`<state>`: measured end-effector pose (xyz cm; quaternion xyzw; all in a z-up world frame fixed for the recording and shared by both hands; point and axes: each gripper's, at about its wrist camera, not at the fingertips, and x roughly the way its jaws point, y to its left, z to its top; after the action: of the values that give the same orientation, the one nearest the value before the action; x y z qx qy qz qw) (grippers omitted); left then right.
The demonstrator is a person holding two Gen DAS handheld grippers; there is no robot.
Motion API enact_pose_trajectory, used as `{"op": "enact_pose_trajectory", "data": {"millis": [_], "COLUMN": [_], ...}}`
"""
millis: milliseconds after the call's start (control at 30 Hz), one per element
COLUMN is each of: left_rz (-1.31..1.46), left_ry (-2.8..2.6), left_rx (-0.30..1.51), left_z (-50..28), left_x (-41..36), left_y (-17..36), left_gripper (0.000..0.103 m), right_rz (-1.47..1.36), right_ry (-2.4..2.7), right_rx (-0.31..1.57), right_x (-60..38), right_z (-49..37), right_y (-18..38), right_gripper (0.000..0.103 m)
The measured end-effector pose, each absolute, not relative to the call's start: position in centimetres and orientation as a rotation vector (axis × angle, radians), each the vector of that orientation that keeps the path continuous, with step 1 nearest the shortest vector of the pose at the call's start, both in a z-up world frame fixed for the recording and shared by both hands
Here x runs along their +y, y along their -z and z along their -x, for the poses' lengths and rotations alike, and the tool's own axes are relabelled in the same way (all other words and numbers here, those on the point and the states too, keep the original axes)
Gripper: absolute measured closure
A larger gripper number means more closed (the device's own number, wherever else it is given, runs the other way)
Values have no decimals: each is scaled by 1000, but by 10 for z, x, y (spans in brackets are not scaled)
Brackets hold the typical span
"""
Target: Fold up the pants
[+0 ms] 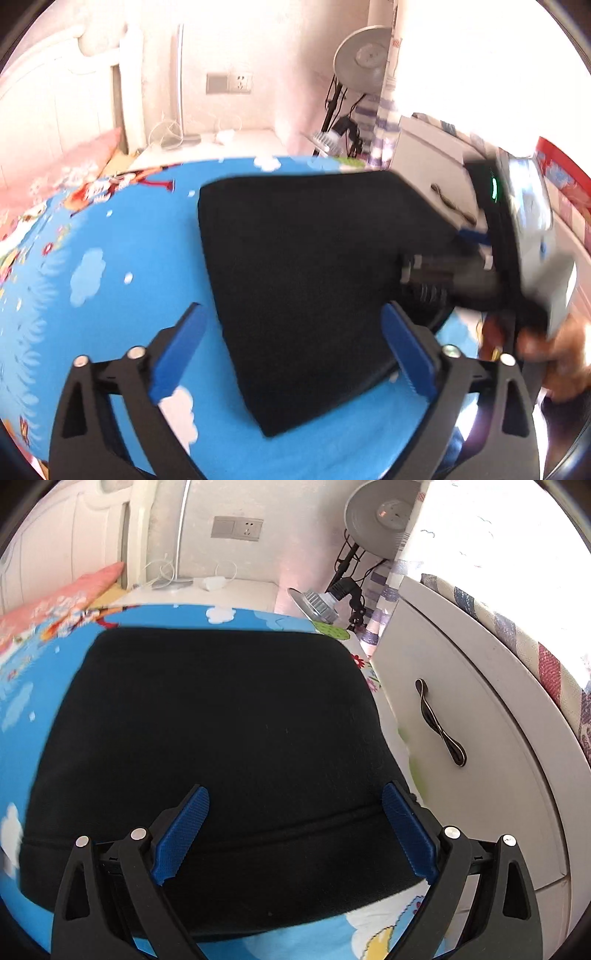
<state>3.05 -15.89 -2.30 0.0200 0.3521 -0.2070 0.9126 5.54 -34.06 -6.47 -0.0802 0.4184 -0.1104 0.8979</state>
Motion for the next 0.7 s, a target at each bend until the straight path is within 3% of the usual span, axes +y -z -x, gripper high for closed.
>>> {"op": "enact_pose_trajectory", "data": {"millis": [233, 300, 333, 400, 467, 567, 700], "left_rz": [-191, -212, -216, -263, -293, -302, -470], "left_ry": [520, 515, 556, 627, 685, 780, 746], "left_rx": [625, 692, 714, 757, 815, 939, 993], "left_z": [-94, -129, -143, -174, -197, -226, -242], "left_x": [-219, -243, -254, -285, -311, -346, -385], "left_y": [-13, -20, -21, -21, -12, 11, 46], "left_gripper": [2, 10, 21, 30, 49, 65, 69], "right_rz": [42, 45, 37, 36, 30, 15, 6], "right_ry": [208, 212, 217, 222, 222, 219, 225], "right_rx": [914, 916, 919, 921, 921, 922, 920], "right_x": [-357, -354, -355, -354, -355, -357, -358], "right_z": [-57, -56, -56, -56, -57, -58, -57], "right_y": [72, 73, 73, 75, 76, 76, 77], "right_gripper": [11, 11, 11, 11, 11, 10, 10]}}
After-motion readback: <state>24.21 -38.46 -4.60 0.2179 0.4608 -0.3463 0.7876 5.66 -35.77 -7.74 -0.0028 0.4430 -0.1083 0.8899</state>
